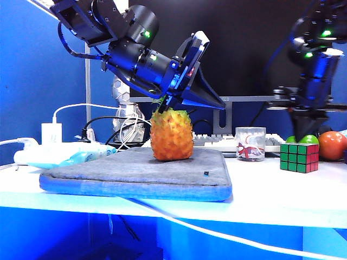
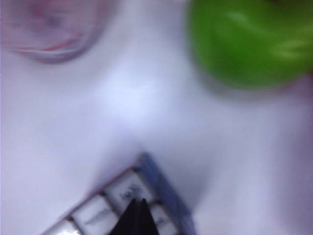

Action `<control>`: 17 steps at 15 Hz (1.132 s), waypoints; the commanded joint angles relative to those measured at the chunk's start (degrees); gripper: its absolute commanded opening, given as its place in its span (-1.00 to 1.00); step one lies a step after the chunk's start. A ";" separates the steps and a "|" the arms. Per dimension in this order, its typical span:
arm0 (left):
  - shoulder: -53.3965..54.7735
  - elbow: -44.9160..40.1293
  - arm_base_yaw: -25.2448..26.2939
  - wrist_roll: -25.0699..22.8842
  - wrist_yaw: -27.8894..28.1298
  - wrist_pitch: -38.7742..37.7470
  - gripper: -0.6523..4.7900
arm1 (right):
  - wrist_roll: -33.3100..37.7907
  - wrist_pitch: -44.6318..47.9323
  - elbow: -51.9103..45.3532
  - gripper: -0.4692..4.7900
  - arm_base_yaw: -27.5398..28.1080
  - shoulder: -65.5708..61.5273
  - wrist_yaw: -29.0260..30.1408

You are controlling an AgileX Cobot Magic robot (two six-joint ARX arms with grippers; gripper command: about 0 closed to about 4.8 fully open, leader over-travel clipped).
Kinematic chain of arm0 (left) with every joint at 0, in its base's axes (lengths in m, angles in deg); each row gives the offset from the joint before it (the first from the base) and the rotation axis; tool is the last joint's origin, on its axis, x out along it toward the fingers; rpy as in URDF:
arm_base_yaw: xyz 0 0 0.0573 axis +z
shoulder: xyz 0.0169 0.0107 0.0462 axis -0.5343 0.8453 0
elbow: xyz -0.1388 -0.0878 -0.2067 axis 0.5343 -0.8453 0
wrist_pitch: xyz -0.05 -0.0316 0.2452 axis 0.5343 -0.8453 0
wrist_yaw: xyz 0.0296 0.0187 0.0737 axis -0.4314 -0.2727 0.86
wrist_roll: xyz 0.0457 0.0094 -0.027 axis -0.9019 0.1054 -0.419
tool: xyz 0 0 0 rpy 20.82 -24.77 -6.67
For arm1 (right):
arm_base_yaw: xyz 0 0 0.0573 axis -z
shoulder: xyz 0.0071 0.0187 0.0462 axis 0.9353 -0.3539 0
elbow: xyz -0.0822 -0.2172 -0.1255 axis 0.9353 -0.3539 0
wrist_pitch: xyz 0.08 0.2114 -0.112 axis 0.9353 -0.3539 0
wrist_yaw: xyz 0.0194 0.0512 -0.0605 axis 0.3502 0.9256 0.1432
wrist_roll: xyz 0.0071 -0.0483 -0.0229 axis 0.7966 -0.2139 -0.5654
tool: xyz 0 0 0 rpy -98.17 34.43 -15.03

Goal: Rotate the Rubik's Cube so that its red face is facing towards you.

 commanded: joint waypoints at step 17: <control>-0.02 0.20 -0.87 -0.87 -1.07 1.81 -0.78 | -1.64 -7.41 -0.20 -0.84 1.29 -0.63 5.49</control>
